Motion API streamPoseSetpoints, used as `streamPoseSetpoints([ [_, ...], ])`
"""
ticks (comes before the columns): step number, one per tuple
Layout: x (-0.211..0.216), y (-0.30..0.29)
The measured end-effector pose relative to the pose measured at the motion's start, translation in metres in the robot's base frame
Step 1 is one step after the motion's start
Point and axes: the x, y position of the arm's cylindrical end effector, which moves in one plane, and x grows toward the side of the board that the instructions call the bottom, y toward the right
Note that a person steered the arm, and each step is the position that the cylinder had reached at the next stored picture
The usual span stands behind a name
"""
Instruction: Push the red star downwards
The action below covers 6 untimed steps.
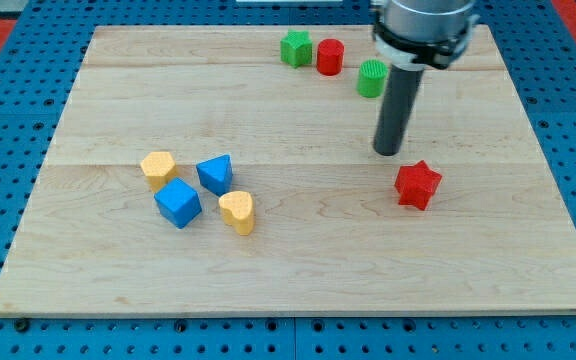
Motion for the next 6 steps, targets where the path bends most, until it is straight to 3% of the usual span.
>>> streamPoseSetpoints([
  [1,0.049,0.032],
  [3,0.033,0.089],
  [4,0.062,0.075],
  [6,0.054,0.038],
])
